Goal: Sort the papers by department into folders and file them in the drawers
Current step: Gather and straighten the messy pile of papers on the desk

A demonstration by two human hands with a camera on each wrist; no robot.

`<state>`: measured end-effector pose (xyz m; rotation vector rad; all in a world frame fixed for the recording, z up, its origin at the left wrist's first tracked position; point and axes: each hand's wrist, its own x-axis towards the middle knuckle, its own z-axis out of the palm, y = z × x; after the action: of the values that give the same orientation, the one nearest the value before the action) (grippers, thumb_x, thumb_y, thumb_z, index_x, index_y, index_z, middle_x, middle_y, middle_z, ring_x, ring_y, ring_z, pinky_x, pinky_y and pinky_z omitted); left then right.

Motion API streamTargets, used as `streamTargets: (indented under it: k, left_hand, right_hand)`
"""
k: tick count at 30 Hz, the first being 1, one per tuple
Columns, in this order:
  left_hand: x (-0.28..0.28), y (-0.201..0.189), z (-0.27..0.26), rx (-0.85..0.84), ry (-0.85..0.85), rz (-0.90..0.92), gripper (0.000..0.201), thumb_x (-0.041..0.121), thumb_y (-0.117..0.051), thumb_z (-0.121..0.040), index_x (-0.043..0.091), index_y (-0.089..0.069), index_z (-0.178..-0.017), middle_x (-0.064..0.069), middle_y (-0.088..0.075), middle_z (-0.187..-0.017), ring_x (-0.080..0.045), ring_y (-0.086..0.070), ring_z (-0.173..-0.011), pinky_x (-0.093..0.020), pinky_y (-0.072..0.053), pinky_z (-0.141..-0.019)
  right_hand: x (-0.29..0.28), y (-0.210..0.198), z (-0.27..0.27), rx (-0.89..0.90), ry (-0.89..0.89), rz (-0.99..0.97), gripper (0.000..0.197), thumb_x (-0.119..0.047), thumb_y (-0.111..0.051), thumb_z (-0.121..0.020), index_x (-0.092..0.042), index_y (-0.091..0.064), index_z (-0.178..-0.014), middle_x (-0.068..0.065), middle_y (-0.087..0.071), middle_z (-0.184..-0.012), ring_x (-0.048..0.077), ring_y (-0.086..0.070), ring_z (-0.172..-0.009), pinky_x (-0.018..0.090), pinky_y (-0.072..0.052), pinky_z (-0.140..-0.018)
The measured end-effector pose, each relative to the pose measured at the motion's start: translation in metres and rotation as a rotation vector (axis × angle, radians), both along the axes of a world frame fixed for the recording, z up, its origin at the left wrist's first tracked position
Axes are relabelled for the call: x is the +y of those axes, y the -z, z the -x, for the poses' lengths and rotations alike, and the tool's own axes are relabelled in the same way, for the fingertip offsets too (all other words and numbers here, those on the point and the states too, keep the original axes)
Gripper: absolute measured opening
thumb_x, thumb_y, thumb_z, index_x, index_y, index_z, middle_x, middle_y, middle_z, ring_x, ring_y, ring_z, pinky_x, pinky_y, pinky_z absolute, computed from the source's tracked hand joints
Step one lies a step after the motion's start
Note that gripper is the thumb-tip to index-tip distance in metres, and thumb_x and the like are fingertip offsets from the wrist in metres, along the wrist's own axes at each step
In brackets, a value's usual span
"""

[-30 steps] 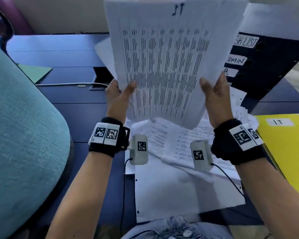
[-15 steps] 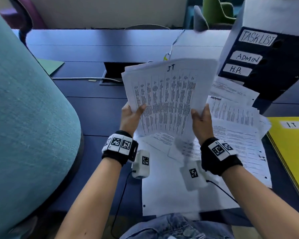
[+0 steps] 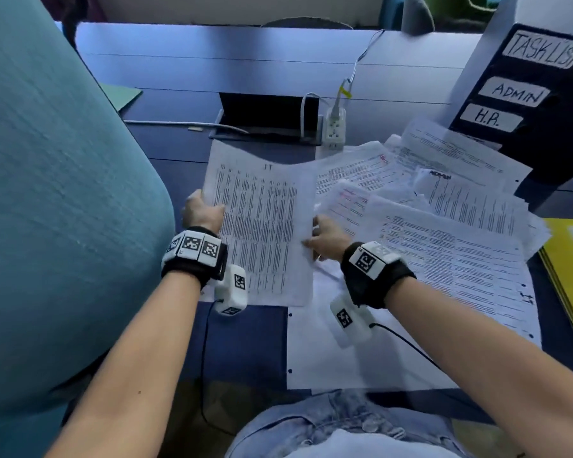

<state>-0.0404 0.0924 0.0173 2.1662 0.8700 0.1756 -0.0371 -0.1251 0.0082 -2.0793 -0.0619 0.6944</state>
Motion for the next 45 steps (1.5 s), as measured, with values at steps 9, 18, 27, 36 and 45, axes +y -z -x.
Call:
streamTargets:
  k: [9,18,27,36,45]
  left_hand:
    - [-0.002,0.030,0.022,0.190,-0.077,-0.141,0.044,-0.005,-0.055,-0.079,-0.004,-0.040,-0.120,-0.027,-0.050,-0.124,-0.041,-0.048,-0.116,-0.045,-0.039,-0.097]
    - [-0.048,0.015,-0.007,0.089,0.165,-0.307,0.057,0.002,-0.059,-0.078,0.008,-0.035,-0.130,-0.017,-0.034,-0.134,-0.031,-0.034,-0.127,-0.043,-0.032,-0.103]
    - [-0.145,0.037,-0.016,0.347,0.775,-0.282,0.089,0.041,-0.073,-0.073,0.008,-0.025,-0.140,-0.011,-0.031,-0.140,-0.027,-0.028,-0.131,-0.044,-0.030,-0.106]
    - [-0.159,0.048,-0.019,0.480,0.623,-0.264,0.089,0.039,-0.078,-0.068,0.004,-0.029,-0.134,-0.013,-0.029,-0.135,-0.031,-0.026,-0.128,-0.046,-0.027,-0.105]
    - [-0.144,0.047,-0.017,0.177,0.750,0.197,0.058,0.025,-0.064,-0.069,0.013,-0.041,-0.121,-0.011,-0.057,-0.118,-0.029,-0.056,-0.108,-0.046,-0.042,-0.097]
  right_hand:
    - [0.020,0.022,0.013,0.047,-0.064,0.137,0.019,0.009,-0.050,-0.085,-0.004,-0.059,-0.095,0.011,-0.063,-0.081,0.023,-0.059,-0.056,0.040,-0.058,-0.060]
    - [-0.032,-0.001,-0.038,-0.093,0.008,0.054,0.029,0.005,-0.060,-0.082,0.001,-0.055,-0.110,0.008,-0.058,-0.076,0.001,-0.055,-0.047,0.012,-0.046,-0.053]
    - [-0.147,0.005,-0.082,-0.096,0.032,0.650,0.086,-0.018,-0.084,-0.064,-0.008,-0.039,-0.136,0.017,-0.044,-0.137,0.032,-0.040,-0.127,0.035,-0.034,-0.105]
    - [-0.173,0.025,-0.074,-0.087,0.055,0.668,0.070,-0.033,-0.084,-0.062,-0.016,-0.044,-0.117,0.011,-0.060,-0.110,0.032,-0.044,-0.121,0.056,-0.012,-0.111]
    - [-0.168,0.013,-0.079,-0.105,0.098,0.283,0.039,-0.018,-0.078,-0.073,-0.004,-0.064,-0.106,0.013,-0.061,-0.102,0.026,-0.058,-0.097,0.025,-0.042,-0.068]
